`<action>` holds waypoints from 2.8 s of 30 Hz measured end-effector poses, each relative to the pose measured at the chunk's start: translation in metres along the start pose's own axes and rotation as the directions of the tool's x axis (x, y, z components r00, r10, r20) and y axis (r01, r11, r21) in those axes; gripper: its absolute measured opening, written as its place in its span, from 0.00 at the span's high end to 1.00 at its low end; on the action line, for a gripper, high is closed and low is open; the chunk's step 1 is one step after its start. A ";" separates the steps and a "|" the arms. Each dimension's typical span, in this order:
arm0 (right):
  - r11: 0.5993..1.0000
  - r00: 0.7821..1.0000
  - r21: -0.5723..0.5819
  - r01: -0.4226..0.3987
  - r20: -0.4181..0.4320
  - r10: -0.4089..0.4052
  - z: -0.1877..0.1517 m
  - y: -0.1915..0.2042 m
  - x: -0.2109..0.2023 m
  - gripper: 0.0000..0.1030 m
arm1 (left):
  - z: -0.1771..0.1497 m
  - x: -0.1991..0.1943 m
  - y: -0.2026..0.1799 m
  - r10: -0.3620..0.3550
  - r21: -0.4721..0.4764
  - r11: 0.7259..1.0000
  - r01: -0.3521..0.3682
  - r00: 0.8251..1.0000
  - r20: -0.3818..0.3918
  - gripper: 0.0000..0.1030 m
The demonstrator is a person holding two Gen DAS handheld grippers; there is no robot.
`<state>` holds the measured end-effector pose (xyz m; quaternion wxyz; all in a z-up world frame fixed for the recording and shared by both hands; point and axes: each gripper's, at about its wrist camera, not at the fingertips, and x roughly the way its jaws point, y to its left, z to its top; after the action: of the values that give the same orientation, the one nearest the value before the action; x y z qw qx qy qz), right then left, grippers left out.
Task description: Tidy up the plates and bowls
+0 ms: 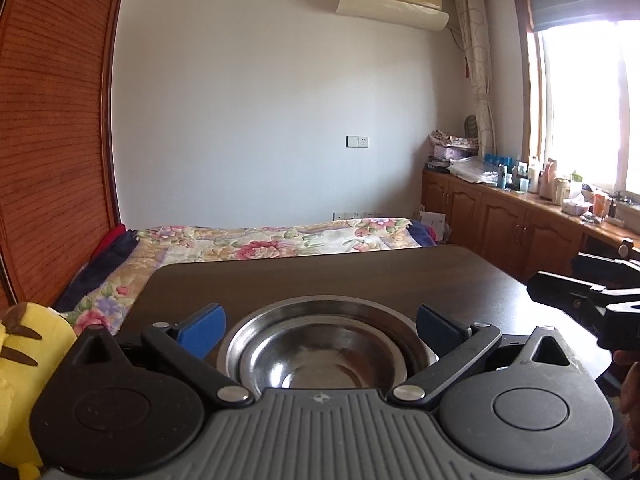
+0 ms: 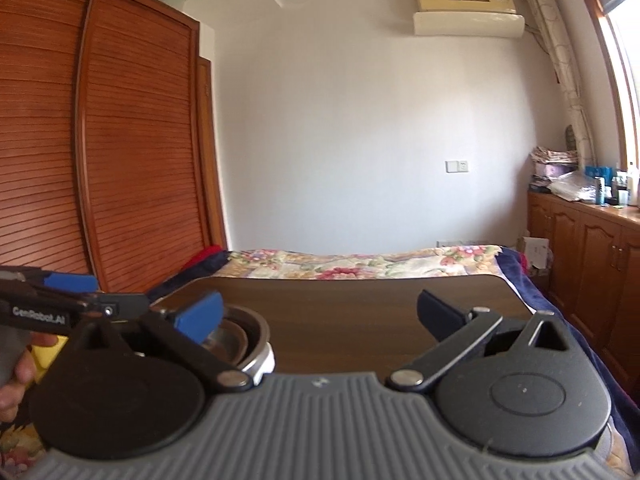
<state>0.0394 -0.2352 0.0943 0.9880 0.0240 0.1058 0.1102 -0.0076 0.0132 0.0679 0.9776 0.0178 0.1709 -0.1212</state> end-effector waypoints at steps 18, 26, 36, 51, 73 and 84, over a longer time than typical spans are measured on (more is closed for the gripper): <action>0.992 0.992 -0.034 0.122 0.013 -0.122 -0.003 0.002 -0.007 0.00 | -0.006 -0.003 -0.027 0.073 0.050 0.996 -0.073 0.997 0.019 0.00; 0.987 0.988 -0.035 0.156 0.002 -0.156 -0.014 0.004 -0.005 0.00 | -0.022 -0.002 -0.028 0.107 0.036 0.994 -0.107 0.994 0.017 0.00; 0.987 0.987 -0.022 0.157 -0.013 -0.158 -0.034 0.006 -0.001 0.00 | -0.043 0.009 -0.025 0.147 0.038 0.988 -0.147 0.989 -0.011 0.00; 0.982 0.982 -0.030 0.187 -0.020 -0.187 -0.038 0.001 0.002 0.00 | -0.049 0.007 -0.022 0.153 0.037 0.988 -0.152 0.988 -0.023 0.00; 0.981 0.982 -0.027 0.190 -0.019 -0.190 -0.038 -0.001 0.003 0.00 | -0.047 0.005 -0.023 0.159 0.034 0.987 -0.159 0.987 -0.012 0.00; 0.981 0.981 -0.025 0.190 -0.020 -0.191 -0.039 0.000 0.003 0.00 | -0.047 0.005 -0.023 0.159 0.034 0.987 -0.158 0.987 -0.013 0.00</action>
<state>0.0337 -0.2339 0.0559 0.9929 0.0011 0.1176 0.0167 -0.0244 -0.0062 0.0220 0.9824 0.0484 0.1744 -0.0459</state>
